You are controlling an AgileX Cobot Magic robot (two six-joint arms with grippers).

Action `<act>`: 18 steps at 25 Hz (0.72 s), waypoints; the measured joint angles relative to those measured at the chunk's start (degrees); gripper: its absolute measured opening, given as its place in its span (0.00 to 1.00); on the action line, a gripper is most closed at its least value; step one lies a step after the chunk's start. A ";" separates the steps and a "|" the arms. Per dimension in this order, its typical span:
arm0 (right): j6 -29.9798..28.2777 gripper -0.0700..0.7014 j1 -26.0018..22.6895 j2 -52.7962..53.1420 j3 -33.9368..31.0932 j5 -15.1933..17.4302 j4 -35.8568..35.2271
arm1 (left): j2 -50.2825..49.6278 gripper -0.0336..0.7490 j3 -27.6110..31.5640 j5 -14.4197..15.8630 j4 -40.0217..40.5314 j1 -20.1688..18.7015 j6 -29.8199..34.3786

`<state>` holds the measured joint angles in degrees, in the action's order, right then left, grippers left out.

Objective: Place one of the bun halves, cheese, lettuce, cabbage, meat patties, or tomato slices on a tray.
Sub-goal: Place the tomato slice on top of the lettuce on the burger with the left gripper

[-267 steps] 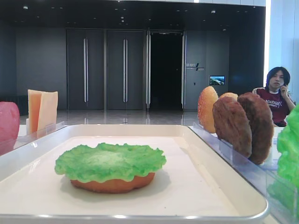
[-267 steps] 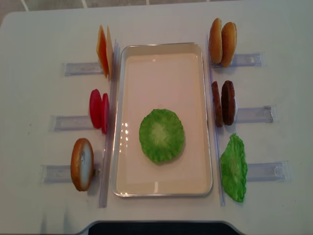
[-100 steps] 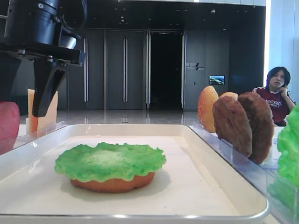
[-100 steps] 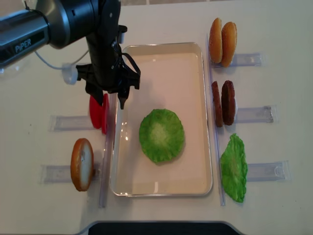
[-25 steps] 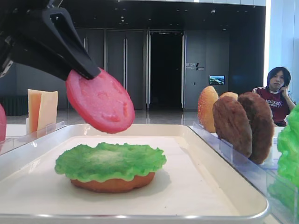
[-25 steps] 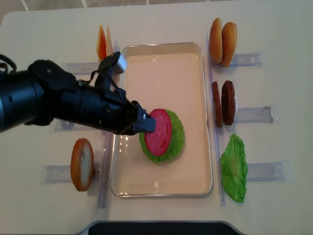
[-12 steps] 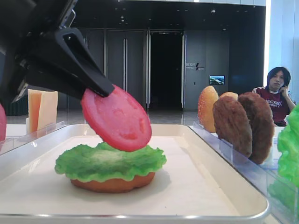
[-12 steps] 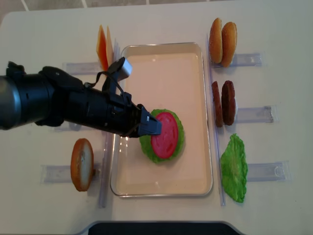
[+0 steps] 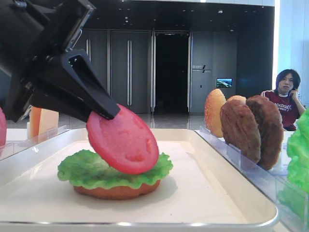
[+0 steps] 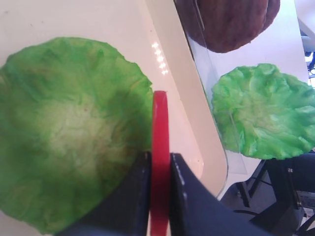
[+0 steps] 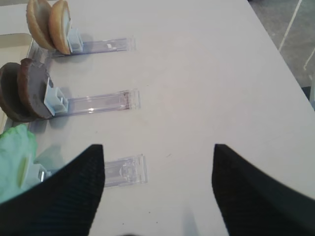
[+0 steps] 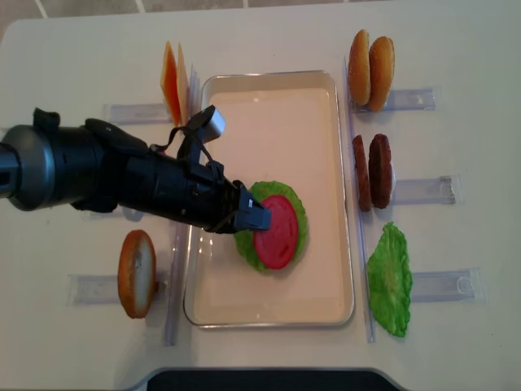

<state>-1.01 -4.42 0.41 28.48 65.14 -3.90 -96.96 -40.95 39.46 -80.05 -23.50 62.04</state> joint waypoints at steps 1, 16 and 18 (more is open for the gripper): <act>0.00 0.71 0.00 0.00 0.00 0.00 0.00 | -0.05 0.12 0.00 -0.03 -0.12 0.00 0.55; 0.00 0.71 0.00 0.00 0.00 0.00 0.00 | -0.11 0.13 0.00 -2.89 -0.20 0.00 2.78; 0.00 0.71 0.00 0.00 0.00 0.00 0.00 | -0.11 0.19 0.00 -4.08 0.34 0.00 2.78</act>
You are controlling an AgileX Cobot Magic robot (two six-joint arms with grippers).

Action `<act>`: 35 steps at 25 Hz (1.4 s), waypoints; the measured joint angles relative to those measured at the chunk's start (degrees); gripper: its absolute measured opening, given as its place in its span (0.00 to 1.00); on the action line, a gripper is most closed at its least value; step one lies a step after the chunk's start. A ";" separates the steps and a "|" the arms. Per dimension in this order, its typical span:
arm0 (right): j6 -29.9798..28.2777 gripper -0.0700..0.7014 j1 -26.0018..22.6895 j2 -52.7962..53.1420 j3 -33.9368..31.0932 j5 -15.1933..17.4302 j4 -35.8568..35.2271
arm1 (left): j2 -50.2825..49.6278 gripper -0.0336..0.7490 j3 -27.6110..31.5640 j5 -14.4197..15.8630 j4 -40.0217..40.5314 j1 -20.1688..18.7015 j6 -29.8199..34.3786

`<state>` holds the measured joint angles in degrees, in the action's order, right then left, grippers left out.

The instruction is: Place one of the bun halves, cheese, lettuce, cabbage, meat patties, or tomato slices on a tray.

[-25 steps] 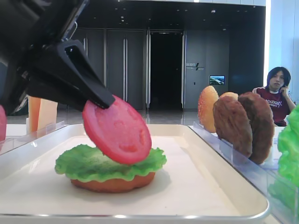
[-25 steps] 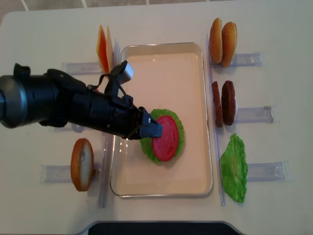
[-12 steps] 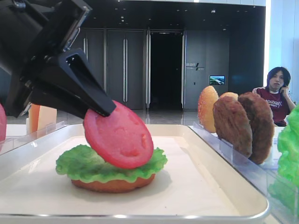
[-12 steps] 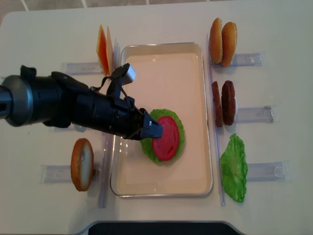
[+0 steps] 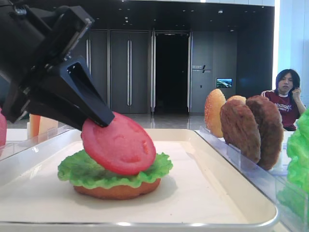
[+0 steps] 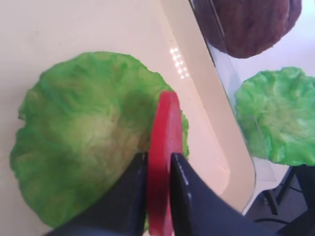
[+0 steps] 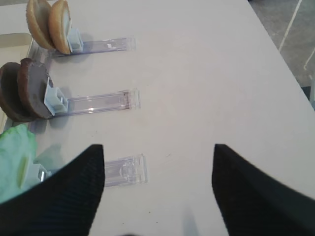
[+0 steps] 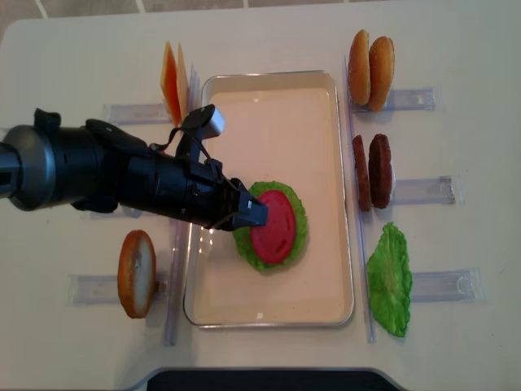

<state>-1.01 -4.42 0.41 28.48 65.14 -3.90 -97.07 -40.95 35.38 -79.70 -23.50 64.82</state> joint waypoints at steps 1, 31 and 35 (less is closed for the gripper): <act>0.00 0.71 0.00 0.00 0.00 0.00 0.00 | 0.00 0.23 0.00 -0.70 0.31 0.00 0.00; 0.00 0.71 0.00 0.00 0.00 0.00 0.00 | 10.21 0.93 -12.68 1.27 39.95 1.36 -32.81; 0.00 0.71 0.00 0.00 0.00 0.00 0.00 | 12.34 0.93 -14.61 5.65 50.12 4.83 -42.07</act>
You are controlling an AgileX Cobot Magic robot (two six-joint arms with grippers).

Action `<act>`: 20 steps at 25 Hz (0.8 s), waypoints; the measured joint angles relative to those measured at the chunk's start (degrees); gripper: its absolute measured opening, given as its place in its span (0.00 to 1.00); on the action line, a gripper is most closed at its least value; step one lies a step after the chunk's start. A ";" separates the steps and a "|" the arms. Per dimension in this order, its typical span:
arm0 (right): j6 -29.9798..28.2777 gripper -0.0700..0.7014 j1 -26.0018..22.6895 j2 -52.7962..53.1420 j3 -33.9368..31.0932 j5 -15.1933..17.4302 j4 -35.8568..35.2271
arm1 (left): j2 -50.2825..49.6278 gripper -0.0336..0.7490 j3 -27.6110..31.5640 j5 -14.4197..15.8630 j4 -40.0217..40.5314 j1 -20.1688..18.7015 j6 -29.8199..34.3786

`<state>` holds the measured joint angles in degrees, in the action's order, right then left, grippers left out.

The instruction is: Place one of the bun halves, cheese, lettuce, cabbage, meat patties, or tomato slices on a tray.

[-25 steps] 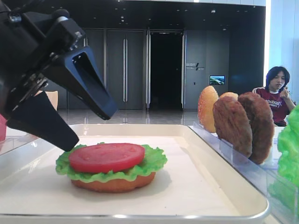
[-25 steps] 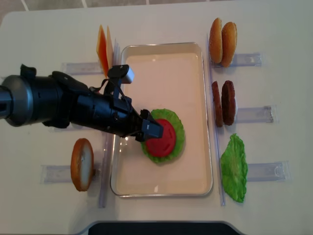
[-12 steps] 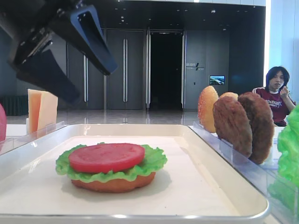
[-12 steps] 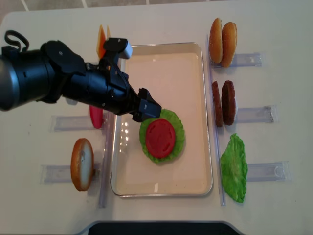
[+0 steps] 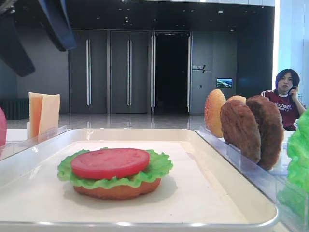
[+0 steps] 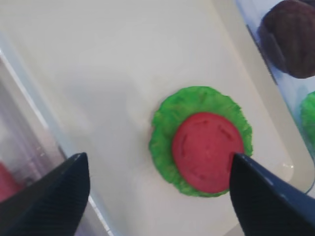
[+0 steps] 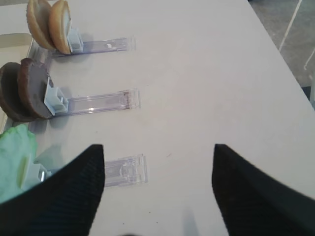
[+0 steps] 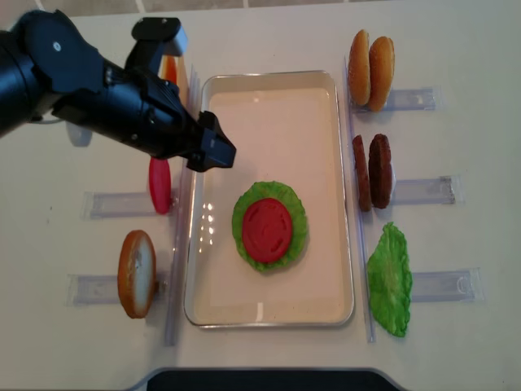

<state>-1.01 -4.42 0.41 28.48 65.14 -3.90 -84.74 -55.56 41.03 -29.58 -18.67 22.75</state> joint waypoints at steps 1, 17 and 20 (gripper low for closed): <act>0.00 0.71 0.00 0.00 0.00 0.00 -0.06 | 0.55 0.93 -0.32 1.21 2.54 0.96 -2.15; 0.00 0.71 0.00 0.00 0.00 0.00 -0.10 | 6.95 0.83 -1.42 16.11 33.47 16.98 -20.49; 0.00 0.71 0.00 0.00 0.00 0.00 -0.10 | 6.95 0.82 -1.44 18.62 39.76 17.83 -23.57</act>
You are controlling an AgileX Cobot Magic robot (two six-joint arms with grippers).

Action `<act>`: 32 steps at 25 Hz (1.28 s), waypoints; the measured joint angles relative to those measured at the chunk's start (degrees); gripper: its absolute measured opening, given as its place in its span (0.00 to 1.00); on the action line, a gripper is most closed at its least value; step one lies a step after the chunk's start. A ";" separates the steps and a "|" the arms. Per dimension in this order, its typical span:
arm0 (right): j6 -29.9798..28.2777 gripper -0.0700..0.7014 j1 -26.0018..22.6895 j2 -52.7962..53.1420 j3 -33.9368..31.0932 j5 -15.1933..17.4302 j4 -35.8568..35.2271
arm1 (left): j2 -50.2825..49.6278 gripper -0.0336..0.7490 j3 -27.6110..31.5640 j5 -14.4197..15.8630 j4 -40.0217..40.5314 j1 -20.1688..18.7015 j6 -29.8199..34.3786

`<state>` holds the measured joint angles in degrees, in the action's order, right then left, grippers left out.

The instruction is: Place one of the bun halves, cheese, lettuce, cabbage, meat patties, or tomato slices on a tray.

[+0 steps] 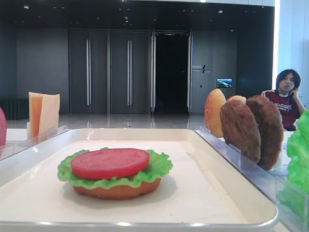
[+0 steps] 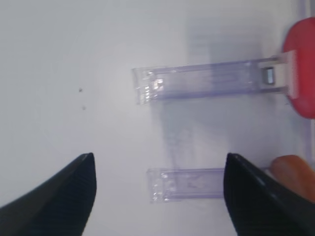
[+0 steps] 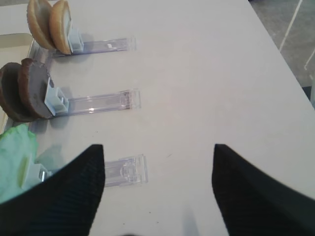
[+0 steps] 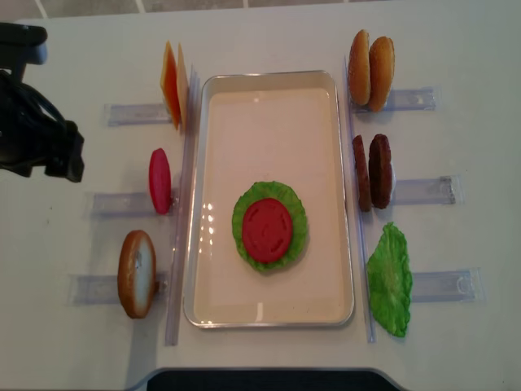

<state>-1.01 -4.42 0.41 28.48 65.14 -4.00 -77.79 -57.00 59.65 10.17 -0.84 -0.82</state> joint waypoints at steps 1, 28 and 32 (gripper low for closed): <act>0.00 0.71 0.00 0.00 0.00 0.00 0.00 | 0.00 0.82 0.00 0.71 2.08 0.00 -1.35; 0.00 0.70 0.00 0.00 0.00 0.00 0.00 | 28.11 0.74 24.12 2.44 -0.71 0.20 -7.66; 0.00 0.70 0.00 0.00 0.00 0.00 0.00 | 36.59 0.70 27.08 1.53 -1.65 0.20 -7.66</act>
<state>-1.01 -4.42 0.41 28.48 65.14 -4.00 -41.20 -29.92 61.19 8.53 -0.64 -8.47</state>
